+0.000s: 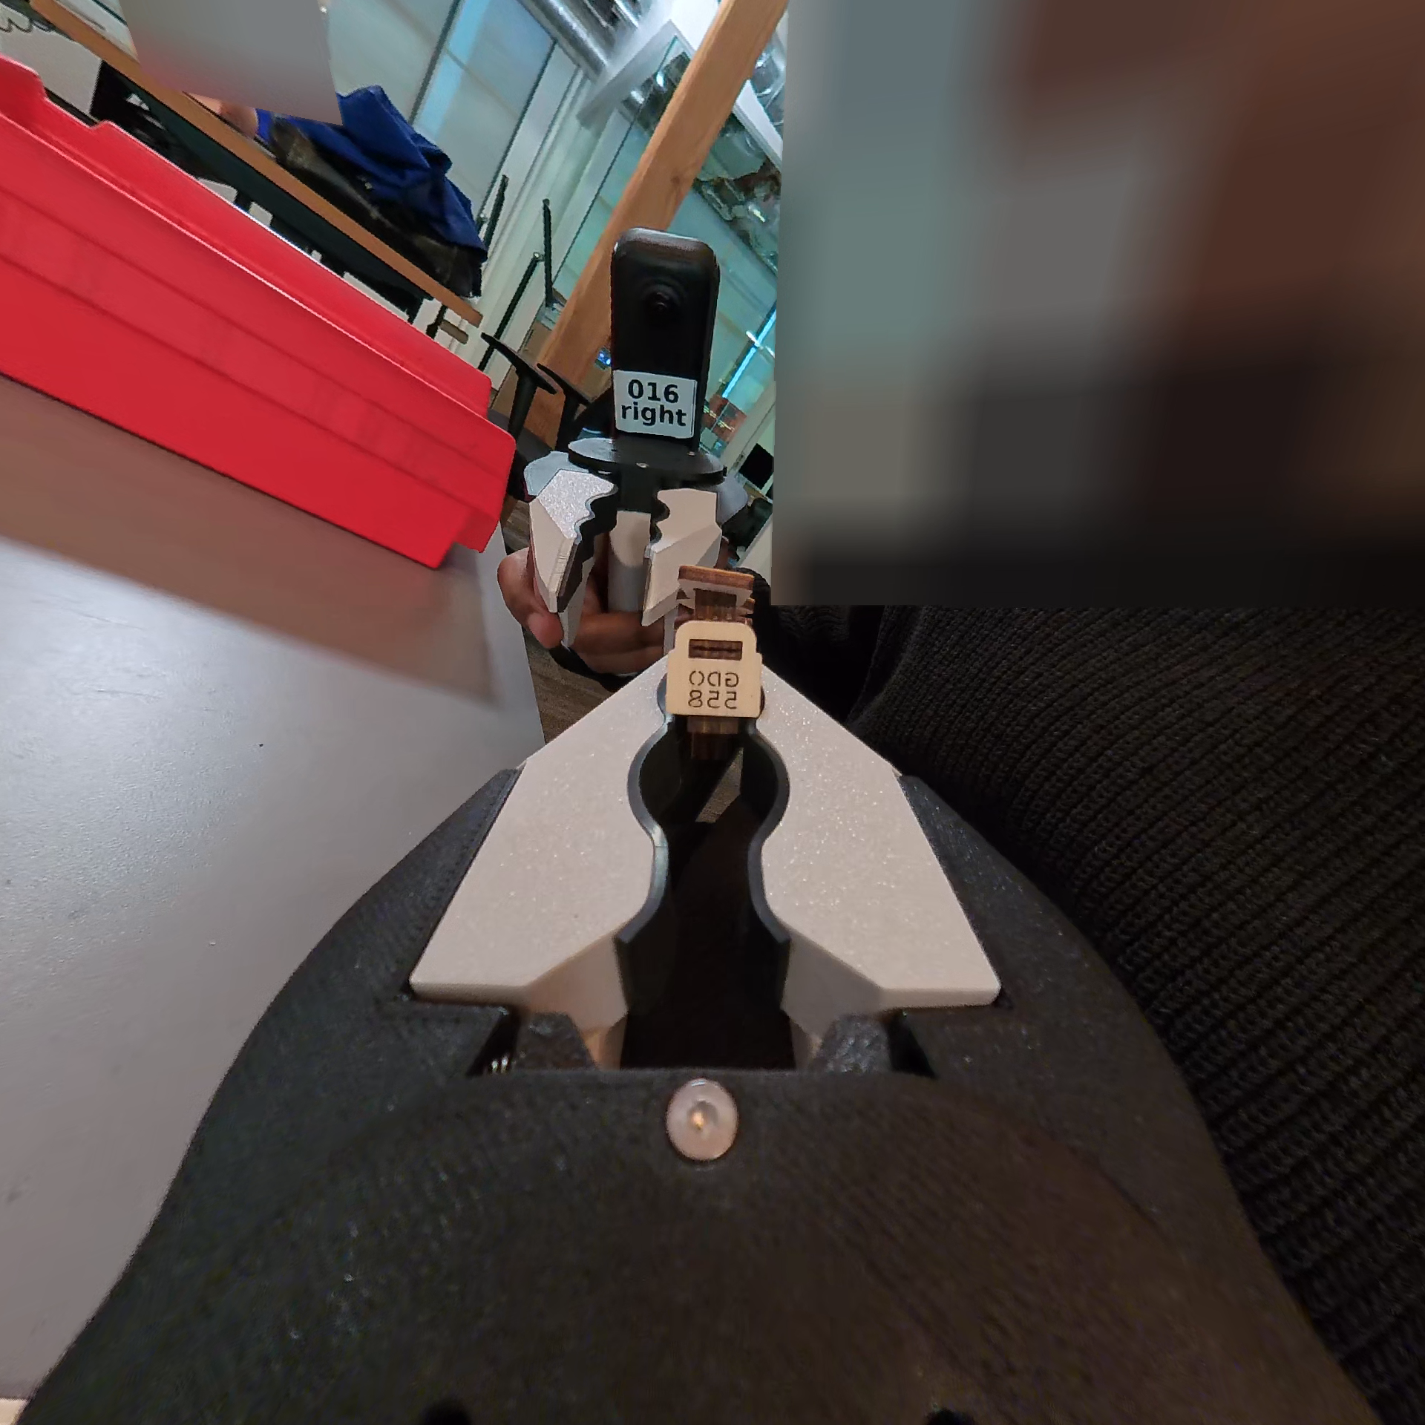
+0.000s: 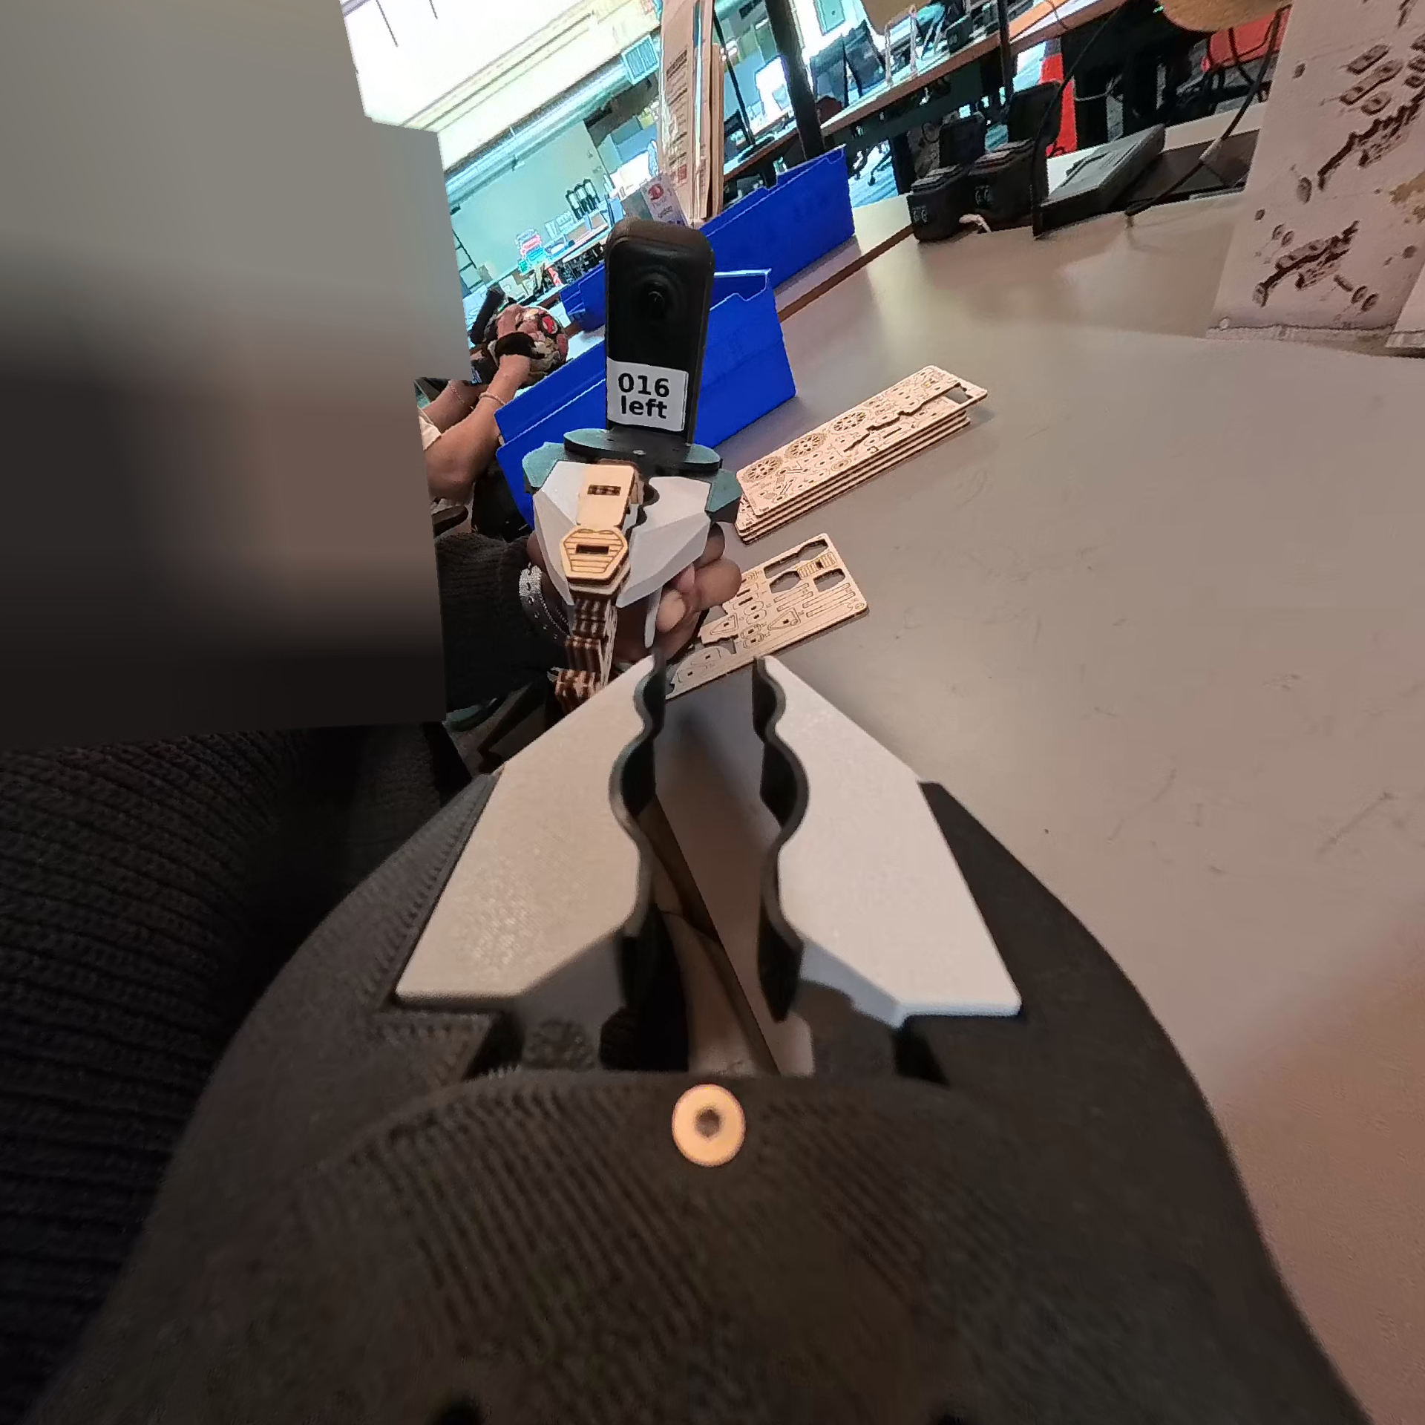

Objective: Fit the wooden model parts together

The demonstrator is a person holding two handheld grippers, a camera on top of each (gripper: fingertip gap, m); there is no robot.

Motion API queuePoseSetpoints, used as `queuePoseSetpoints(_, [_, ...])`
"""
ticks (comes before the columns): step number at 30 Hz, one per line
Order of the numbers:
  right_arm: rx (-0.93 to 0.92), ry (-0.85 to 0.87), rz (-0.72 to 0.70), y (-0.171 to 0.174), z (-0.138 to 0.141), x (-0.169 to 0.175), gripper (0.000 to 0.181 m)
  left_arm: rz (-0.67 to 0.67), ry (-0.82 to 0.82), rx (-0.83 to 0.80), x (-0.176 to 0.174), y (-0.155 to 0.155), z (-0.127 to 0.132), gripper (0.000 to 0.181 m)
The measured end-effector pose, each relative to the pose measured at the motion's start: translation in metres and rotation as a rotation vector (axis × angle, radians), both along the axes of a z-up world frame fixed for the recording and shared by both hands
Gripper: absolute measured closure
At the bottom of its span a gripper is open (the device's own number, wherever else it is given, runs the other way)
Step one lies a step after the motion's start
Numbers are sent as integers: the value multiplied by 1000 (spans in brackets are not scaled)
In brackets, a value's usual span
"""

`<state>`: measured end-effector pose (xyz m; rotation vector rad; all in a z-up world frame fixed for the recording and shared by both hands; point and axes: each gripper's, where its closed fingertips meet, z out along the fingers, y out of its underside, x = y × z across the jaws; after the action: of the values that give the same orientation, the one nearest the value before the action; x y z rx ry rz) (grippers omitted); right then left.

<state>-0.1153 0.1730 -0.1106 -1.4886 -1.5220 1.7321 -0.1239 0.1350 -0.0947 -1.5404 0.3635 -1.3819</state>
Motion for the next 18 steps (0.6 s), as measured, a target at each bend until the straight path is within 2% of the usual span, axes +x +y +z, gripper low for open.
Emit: queuePoseSetpoints(18, [24,-12,4,-1,-5,-1,160,5,12,-18,1,2,-5,175])
